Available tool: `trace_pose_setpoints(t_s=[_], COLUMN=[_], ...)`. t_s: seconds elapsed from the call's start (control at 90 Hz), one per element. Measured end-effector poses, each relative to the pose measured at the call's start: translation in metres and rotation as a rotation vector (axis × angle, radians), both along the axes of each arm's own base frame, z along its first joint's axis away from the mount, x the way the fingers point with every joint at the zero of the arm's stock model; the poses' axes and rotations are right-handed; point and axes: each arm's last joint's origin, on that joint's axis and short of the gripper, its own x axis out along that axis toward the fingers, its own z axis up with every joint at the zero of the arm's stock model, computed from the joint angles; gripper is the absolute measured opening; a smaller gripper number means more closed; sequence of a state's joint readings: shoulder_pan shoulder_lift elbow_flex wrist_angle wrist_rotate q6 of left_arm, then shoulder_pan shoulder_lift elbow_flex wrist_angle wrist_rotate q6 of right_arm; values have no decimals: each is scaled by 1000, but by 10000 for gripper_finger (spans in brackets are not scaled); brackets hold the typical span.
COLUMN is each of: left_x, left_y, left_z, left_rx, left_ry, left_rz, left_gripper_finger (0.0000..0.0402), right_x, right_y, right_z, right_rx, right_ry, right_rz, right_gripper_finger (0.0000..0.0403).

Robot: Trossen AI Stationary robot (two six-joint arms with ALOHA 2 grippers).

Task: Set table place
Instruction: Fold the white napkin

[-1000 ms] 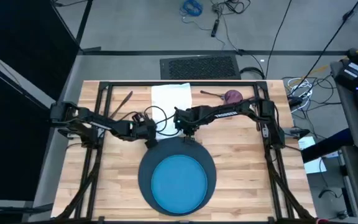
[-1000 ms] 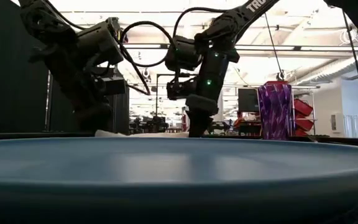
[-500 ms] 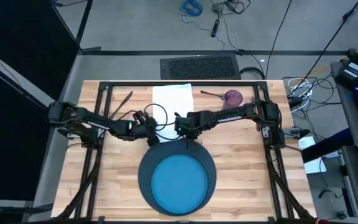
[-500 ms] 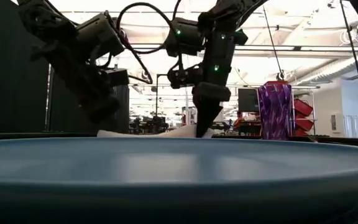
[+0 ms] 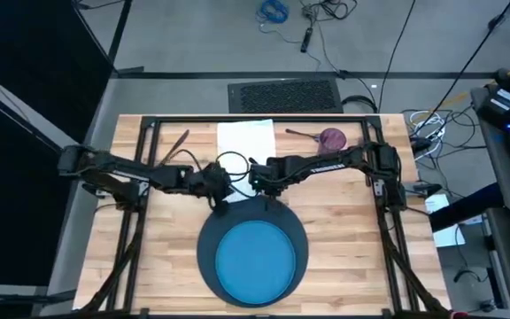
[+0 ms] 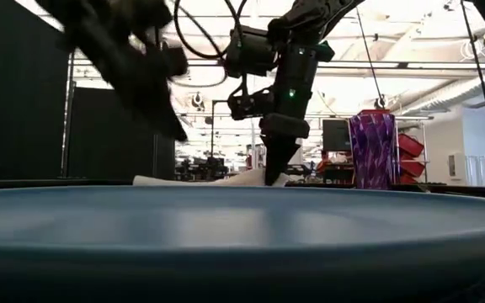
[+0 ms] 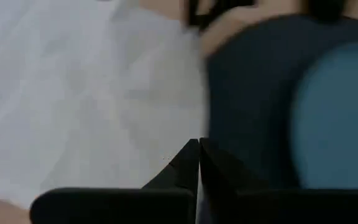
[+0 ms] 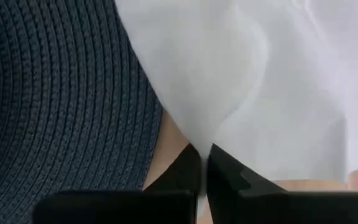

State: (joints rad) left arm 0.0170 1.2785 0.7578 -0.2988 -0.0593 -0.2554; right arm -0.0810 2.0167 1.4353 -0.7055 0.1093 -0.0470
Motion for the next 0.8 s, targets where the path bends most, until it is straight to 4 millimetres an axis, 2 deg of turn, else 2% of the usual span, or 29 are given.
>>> trace_pose_setpoints(t_s=[0.1,0.189,0.344,0.467,0.8], left_x=[-16,-29,-41,-38,-16], left_y=[0,-2,-10,-12,-7], left_z=[33,41,16,0,-12], left_rx=[-6,-37,-94,-103,101], left_ry=[-22,-43,112,188,135], left_rz=[9,32,60,98,133], left_gripper_finger=[0,0,0,0,0], right_x=[0,0,-1,-1,0], right_y=[-3,-6,-10,-10,-10], right_z=[1,1,1,1,1], right_rx=[-3,-6,-12,-16,-12], right_ry=[-2,0,0,2,-2], right_rz=[3,3,16,32,20], right_gripper_finger=[0,0,0,0,0])
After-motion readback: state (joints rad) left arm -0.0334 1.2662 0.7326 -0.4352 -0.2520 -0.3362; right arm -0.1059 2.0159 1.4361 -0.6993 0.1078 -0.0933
